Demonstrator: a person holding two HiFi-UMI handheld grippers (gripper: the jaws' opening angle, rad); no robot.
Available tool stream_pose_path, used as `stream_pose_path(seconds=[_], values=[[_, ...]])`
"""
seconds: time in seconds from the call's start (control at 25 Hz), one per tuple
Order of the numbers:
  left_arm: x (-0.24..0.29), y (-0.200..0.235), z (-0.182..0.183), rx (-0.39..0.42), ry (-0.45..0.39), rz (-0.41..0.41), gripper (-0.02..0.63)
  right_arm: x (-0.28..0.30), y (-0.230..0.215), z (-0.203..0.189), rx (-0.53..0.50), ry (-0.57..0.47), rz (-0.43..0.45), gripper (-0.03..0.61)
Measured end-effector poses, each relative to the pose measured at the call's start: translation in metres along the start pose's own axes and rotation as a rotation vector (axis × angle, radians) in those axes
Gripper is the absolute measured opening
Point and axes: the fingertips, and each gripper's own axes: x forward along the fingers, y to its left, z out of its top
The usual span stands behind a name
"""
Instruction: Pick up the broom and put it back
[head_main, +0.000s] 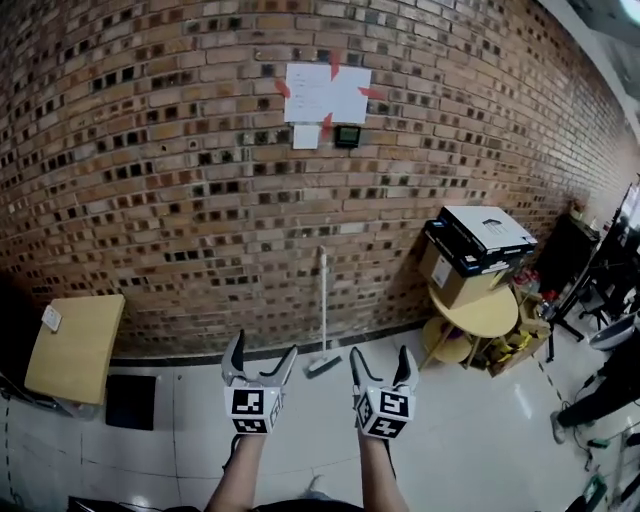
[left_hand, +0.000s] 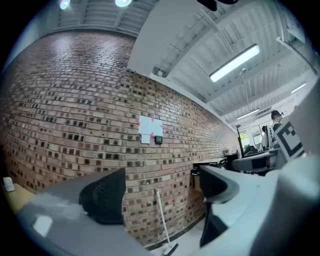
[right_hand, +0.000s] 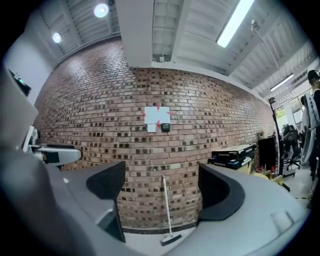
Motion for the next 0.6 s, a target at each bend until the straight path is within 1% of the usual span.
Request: stream_pose_path(seconds=[0.08, 0.16, 0.28, 0.36, 0.44, 0.6], values=[[0.036, -0.005, -0.002, 0.004, 0.007, 0.003, 0.471, 0.028, -0.011, 0.007, -0.021, -0.015, 0.021, 0.462], [0.065, -0.013, -0.009, 0.009, 0.023, -0.004, 0.471, 0.052, -0.02, 0.002, -0.025, -0.014, 0.064, 0.462], [0.097, -0.019, -0.032, 0.004, 0.07, -0.016, 0.469, 0.089, -0.03, -0.021, 0.03, 0.007, 0.127, 0.462], [0.117, -0.014, -0.045, 0.007, 0.099, -0.008, 0.469, 0.112, -0.029, -0.035, 0.05, 0.039, 0.161, 0.462], [0.138, -0.004, -0.054, 0.004, 0.12, 0.003, 0.469, 0.136, -0.026, -0.045, 0.046, 0.069, 0.182, 0.462], [0.194, 0.018, -0.062, -0.003, 0.109, 0.01, 0.468, 0.194, -0.025, -0.053, 0.036, 0.081, 0.205, 0.462]])
